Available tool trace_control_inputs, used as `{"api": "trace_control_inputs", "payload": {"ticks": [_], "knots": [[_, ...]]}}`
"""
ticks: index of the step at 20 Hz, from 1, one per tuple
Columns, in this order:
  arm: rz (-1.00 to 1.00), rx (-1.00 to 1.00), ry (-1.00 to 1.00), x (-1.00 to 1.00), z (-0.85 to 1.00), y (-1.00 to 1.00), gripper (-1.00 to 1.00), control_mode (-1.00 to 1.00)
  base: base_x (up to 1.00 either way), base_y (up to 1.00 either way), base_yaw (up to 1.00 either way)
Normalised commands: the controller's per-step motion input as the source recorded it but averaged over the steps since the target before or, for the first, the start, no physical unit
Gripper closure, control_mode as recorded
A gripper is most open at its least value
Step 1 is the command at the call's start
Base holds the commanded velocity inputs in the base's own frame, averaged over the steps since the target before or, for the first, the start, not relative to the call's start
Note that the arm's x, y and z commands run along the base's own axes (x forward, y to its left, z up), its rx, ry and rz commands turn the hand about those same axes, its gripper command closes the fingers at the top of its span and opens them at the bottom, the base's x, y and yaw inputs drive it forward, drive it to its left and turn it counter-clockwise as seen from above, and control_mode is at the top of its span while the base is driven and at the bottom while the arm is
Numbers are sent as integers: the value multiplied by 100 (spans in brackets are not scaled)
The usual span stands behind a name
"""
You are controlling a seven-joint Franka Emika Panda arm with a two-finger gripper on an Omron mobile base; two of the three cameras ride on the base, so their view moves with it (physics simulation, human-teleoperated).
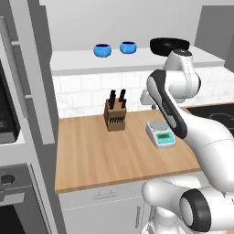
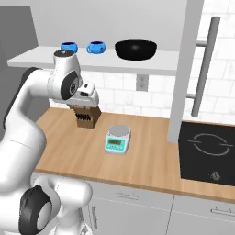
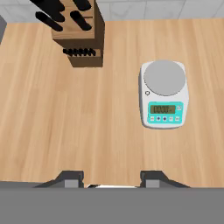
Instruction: Gather all objects into one cabinet and sort the glasses and bowls to opposite sides.
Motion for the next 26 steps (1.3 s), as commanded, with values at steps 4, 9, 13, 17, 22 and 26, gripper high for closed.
{"api": "trace_control_inputs", "payload": {"ticks": [4,9,13,17,22,26], "knots": [[0,0,0,0,0,0,-100,100,0,0,0],[0,0,0,0,0,0,-100,100,-32,0,0],[0,0,0,0,0,0,-100,100,-78,0,0],[0,0,0,0,0,0,-100,100,-74,0,0],[0,0,0,0,0,0,-100,100,-67,0,0],[0,0,0,0,0,0,-100,100,-49,-1,0]]}}
